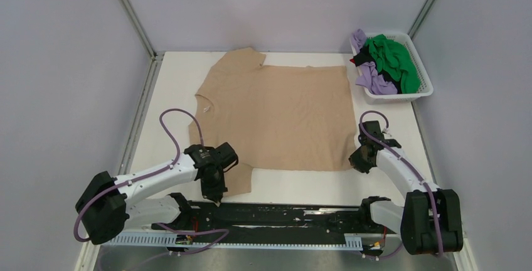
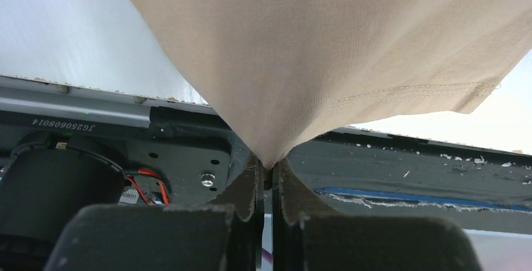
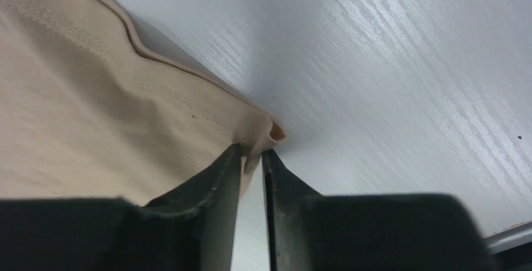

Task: Fold and stack the t-shirts
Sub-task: Grab the side of the flattened tshirt closest away from the robot with both arms, then fold the flattened tshirt in 1/3 of the way

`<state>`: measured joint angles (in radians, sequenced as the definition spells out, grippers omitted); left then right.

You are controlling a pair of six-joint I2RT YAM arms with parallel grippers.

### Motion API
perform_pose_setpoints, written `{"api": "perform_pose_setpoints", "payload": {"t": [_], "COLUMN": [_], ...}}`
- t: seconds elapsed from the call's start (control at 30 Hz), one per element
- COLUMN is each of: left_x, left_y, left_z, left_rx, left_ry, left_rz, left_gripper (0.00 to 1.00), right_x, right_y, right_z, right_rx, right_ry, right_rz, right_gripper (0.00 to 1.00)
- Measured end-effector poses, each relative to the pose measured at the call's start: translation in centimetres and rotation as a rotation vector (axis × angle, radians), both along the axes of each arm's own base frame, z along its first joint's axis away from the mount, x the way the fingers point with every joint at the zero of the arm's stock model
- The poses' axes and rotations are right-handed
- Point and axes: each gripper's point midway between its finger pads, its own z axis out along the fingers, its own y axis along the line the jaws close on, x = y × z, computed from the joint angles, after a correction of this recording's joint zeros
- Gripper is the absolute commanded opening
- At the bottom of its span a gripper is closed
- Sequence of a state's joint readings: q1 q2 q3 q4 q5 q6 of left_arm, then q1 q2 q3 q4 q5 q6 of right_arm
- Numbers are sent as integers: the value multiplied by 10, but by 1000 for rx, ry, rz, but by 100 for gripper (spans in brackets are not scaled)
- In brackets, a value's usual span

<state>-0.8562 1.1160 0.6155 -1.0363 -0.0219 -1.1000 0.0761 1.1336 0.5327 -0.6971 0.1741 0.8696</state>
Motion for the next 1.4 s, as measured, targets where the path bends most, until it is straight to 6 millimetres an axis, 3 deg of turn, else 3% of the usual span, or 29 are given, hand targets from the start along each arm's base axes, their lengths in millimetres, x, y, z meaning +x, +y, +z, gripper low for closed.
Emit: {"api": "perform_pose_setpoints", "payload": {"t": [0.17, 0.33, 0.53, 0.83, 1.4], "left_x": [-10, -18, -9, 78, 227], "left_y": [-1, -4, -13, -51, -56], "left_z": [1, 7, 10, 41, 77], "left_rx": [-8, -37, -68, -202, -251], "left_ry": [28, 33, 1, -189, -404], "left_rz": [4, -3, -24, -41, -11], "left_gripper": [0, 0, 0, 0, 0], "right_x": [2, -5, -3, 16, 73], "right_y": [-2, 0, 1, 8, 11], "right_z": [1, 7, 14, 27, 55], "right_rx": [-6, 9, 17, 31, 12], "right_ry": [-22, -36, -67, -86, -125], "right_rz": [-25, -28, -11, 67, 118], "right_gripper": [0, 0, 0, 0, 0]}}
